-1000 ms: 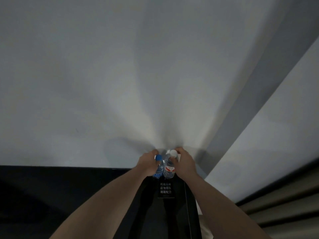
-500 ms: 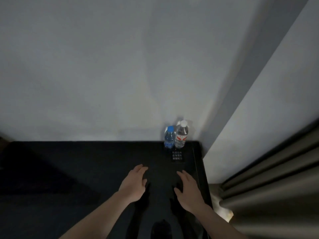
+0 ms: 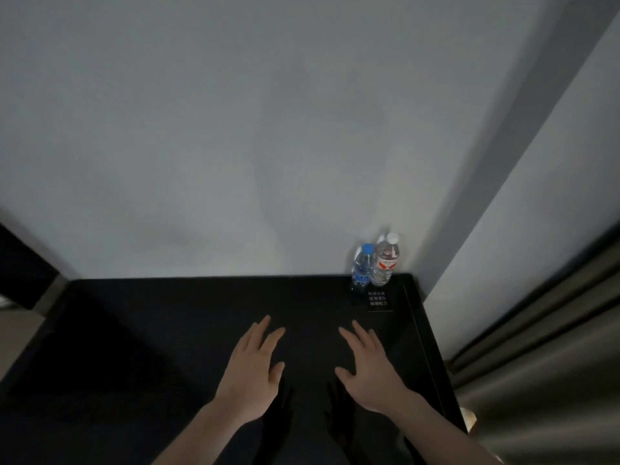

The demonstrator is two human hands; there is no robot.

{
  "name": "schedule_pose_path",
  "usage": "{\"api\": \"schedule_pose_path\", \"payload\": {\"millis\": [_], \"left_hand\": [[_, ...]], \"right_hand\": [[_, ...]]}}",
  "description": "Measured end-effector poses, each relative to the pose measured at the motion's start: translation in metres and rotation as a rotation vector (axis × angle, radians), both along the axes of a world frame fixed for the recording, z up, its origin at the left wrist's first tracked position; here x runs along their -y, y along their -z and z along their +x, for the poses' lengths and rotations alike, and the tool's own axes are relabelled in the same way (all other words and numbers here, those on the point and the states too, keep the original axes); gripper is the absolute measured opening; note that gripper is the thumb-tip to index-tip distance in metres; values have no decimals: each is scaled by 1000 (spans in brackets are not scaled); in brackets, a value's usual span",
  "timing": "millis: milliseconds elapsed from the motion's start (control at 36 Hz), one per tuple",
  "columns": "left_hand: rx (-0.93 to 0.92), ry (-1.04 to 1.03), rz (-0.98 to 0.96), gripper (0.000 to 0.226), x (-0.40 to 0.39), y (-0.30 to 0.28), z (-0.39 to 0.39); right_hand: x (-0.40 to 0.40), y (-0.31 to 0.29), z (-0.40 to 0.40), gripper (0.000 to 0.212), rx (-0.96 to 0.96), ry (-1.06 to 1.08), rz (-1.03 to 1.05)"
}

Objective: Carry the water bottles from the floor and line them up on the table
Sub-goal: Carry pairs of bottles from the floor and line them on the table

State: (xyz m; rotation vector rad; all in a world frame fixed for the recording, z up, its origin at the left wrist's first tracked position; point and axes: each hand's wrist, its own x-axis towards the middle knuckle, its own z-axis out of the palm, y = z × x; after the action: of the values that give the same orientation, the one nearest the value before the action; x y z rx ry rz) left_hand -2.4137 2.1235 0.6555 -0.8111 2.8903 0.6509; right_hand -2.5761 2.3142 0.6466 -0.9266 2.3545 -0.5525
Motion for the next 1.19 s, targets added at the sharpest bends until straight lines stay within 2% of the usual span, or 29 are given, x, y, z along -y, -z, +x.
{"api": "schedule_pose_path", "payload": {"millis": [250, 306, 528, 750, 972, 1194], "left_hand": [[-110, 160, -68, 63, 62, -22, 80], [-85, 146, -47, 64, 81, -30, 121], [-77, 106, -38, 64, 109, -43, 172], [-12, -108, -64, 65, 141, -40, 242], [16, -435, -64, 67, 177, -50, 347], [-61, -670, -62, 66, 221, -65, 450]], "right_hand": [[50, -31, 88, 78, -14, 98, -61], [71, -39, 124, 78, -31, 48, 2], [91, -57, 167, 77, 7, 2, -26], [156, -47, 187, 78, 29, -213, 8], [258, -48, 261, 79, 45, -538, -9], [360, -73, 349, 78, -35, -770, -32]]}}
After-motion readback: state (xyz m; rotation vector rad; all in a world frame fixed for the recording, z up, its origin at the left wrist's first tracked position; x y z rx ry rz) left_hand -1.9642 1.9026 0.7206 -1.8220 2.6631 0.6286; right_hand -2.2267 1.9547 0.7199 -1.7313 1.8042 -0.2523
